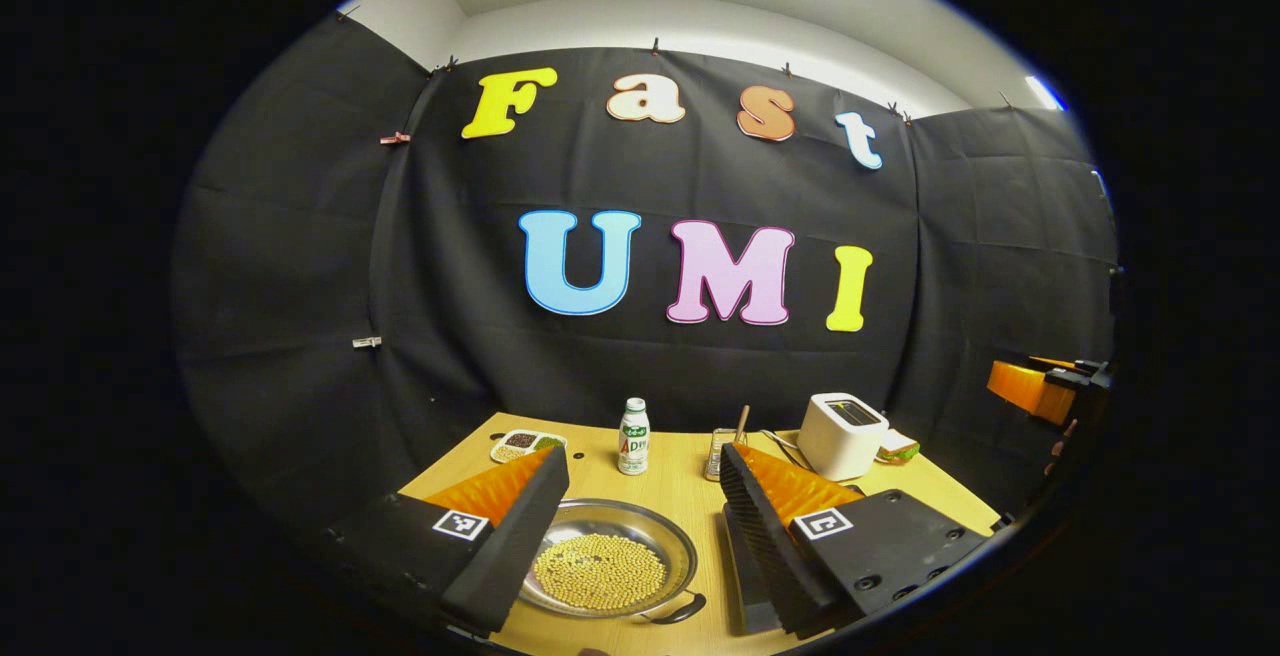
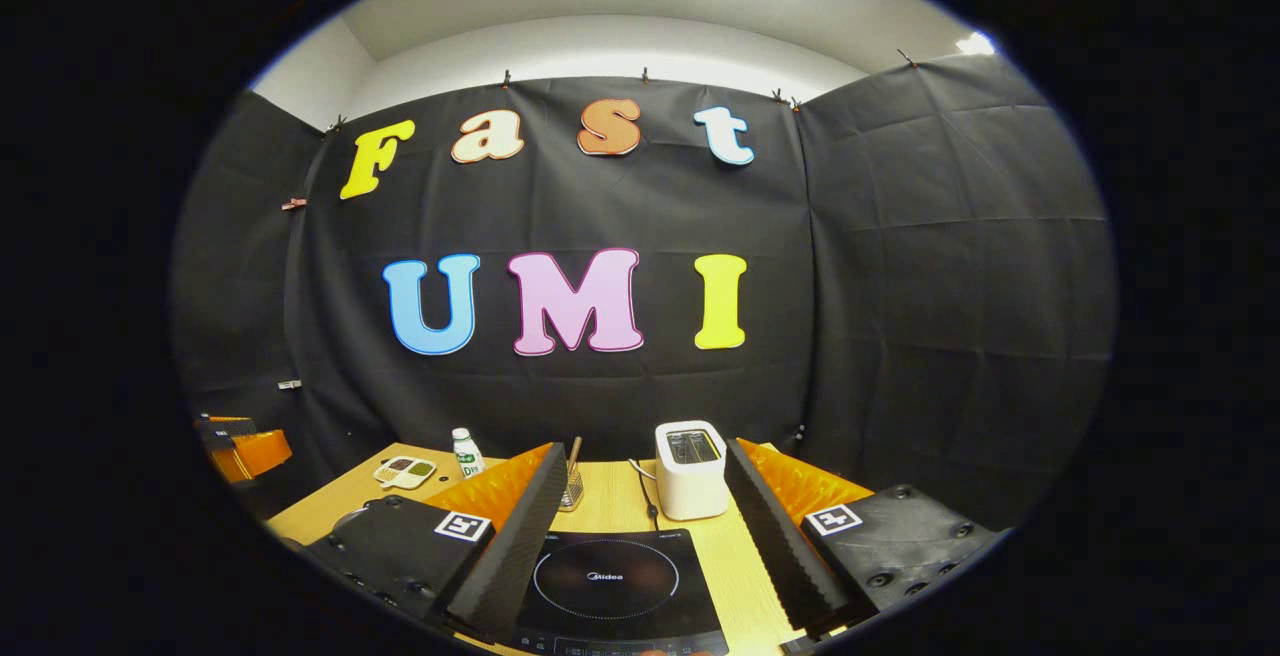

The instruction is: First push the handle of the pot to place it horizontally, then grasp the pot with both hands and set it on the induction cooktop.

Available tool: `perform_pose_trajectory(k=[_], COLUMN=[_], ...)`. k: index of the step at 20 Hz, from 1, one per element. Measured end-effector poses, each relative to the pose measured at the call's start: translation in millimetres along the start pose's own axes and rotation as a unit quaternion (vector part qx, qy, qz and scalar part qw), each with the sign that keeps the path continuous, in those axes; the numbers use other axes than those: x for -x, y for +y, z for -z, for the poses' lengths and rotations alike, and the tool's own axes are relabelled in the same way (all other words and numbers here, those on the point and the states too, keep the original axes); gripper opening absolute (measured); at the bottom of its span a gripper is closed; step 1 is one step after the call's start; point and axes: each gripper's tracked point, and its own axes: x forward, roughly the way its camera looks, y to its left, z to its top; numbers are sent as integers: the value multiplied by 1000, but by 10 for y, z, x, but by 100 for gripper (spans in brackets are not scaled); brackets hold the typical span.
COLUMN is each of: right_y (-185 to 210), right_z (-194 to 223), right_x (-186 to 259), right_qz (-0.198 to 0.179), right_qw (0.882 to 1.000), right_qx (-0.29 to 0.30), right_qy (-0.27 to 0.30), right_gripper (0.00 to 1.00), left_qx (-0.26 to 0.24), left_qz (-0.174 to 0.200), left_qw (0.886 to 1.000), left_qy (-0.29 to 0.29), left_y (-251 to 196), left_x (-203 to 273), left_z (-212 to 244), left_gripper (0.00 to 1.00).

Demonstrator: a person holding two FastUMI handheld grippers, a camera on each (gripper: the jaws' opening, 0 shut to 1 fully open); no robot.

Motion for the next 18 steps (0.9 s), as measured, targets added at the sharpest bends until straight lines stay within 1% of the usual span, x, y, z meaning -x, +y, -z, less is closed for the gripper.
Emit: perform_pose_trajectory(k=[6,8,10,16,17,18], right_y=[33,39,-6,-51,-45,-30], right_z=[44,60,58,-12,-9,11], right_x=[-112,-137,-210,-444,-452,-460], right_qz=[-8,-12,-8,-2,-3,-6], right_qw=[1000,1000,1000,1000,1000,1000], right_qx=[-5,-2,0,-12,-10,-8], right_qy=[9,12,14,12,12,13], right_gripper=[98,98,98,98,100,98], left_qx=[9,20,31,25,27,29], left_qz=[-1,-2,-3,5,6,0], left_qw=[1000,1000,999,999,999,999], left_qy=[7,14,23,33,39,43], left_y=[-18,-12,-17,11,20,63], left_x=[-97,-119,-146,-252,-269,-292], left_z=[47,84,122,152,177,205], left_gripper=[95,95,95,95,95,95])
